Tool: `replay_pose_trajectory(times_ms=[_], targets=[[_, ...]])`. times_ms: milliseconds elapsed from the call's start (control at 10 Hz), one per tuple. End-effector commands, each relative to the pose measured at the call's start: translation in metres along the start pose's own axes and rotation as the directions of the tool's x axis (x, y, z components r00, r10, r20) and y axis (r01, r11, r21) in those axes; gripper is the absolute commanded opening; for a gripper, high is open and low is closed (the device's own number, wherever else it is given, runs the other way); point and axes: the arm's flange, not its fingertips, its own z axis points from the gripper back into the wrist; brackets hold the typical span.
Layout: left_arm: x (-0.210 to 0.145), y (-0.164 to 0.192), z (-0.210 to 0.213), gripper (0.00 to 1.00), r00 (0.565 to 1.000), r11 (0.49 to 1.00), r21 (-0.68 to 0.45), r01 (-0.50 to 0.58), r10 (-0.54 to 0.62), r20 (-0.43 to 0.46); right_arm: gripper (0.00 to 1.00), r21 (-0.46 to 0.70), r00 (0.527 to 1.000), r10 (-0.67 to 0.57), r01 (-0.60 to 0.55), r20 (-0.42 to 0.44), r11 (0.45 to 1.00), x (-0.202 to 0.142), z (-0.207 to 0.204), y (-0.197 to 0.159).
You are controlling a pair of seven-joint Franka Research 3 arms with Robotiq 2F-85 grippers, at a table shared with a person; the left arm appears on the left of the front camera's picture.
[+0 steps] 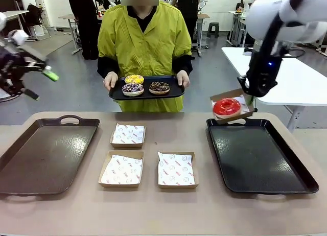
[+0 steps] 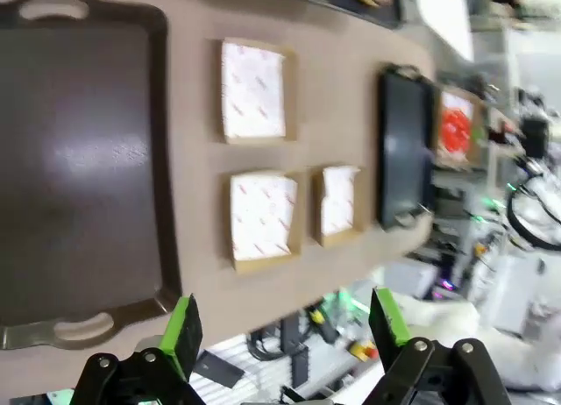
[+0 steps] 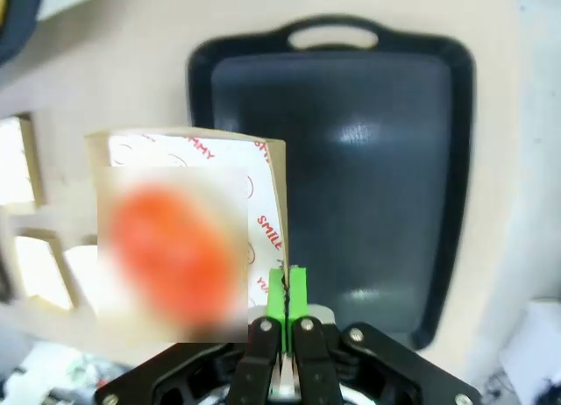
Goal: Individually package the donuts and arrange them on the tray.
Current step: Place the picked Paper togo box on the Handle tray while simultaneously picking up another Paper togo box from the table with the other hand.
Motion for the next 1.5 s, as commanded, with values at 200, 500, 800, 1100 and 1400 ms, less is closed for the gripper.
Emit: replay_pose_trajectory(times_ms=[200,500,800,1100,1400], targets=[[0.049,-0.045,-0.092,1.00,1.000,0.923,0.386,-0.015,0.005,0.027,0.01,-0.001,1.000,-0.030,0.030,-0.002,1.000,-0.001,-0.054,-0.018],[0.072,-0.065,-0.171,1.00,0.999,0.857,0.515,0.011,-0.036,0.038,0.01,-0.005,0.999,-0.028,0.028,-0.019,1.000,-0.001,-0.059,-0.021],[0.089,-0.067,-0.235,1.00,0.995,0.836,0.543,0.083,-0.100,0.001,0.01,-0.005,0.999,-0.028,0.028,-0.019,1.000,-0.001,-0.059,-0.021],[0.098,-0.053,-0.285,1.00,0.988,0.812,0.563,0.150,-0.144,-0.056,0.01,-0.005,0.999,-0.028,0.028,-0.019,1.000,-0.001,-0.059,-0.021],[0.090,-0.047,-0.293,1.00,0.987,0.825,0.542,0.162,-0.138,-0.085,0.01,-0.005,0.999,-0.028,0.028,-0.019,1.000,-0.001,-0.059,-0.021]])
